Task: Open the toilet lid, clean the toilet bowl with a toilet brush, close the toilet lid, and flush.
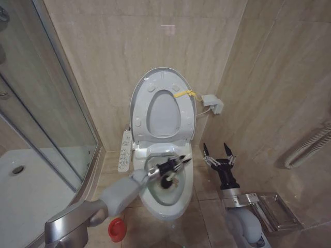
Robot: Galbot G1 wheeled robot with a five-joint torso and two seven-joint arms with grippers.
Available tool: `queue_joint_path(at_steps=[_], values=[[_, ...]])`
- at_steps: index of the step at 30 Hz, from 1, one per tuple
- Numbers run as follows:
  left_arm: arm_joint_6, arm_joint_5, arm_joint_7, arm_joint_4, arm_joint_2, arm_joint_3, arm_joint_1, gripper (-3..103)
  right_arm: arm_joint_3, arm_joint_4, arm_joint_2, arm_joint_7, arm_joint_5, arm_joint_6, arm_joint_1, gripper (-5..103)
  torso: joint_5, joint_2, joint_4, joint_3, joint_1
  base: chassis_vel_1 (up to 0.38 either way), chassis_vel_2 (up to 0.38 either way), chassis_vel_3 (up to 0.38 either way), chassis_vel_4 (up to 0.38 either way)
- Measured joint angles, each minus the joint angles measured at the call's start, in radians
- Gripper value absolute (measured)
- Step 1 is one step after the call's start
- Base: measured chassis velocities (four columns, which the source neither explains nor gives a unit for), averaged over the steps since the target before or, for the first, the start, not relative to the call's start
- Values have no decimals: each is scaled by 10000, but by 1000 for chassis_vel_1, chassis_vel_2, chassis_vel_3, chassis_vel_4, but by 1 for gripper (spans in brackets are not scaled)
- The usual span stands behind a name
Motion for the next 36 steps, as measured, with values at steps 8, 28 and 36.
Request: queue_joint_path(at_steps=[8, 28, 36], values=[[-235, 255, 311, 1455, 121, 79, 290, 21, 26, 242, 90, -3, -69, -37, -171, 100, 4, -2, 28, 4, 1, 0, 0, 0, 0], [-21, 40, 365, 516, 72, -287, 227, 21, 190, 293, 116, -12, -92, -42, -246, 100, 2, -1, 0, 2, 1, 5, 4, 1, 3], [51, -93, 516, 1168, 45, -189, 322, 21, 144, 319, 134, -22, -98, -35, -277, 100, 6, -3, 26, 5, 2, 0, 0, 0, 0]])
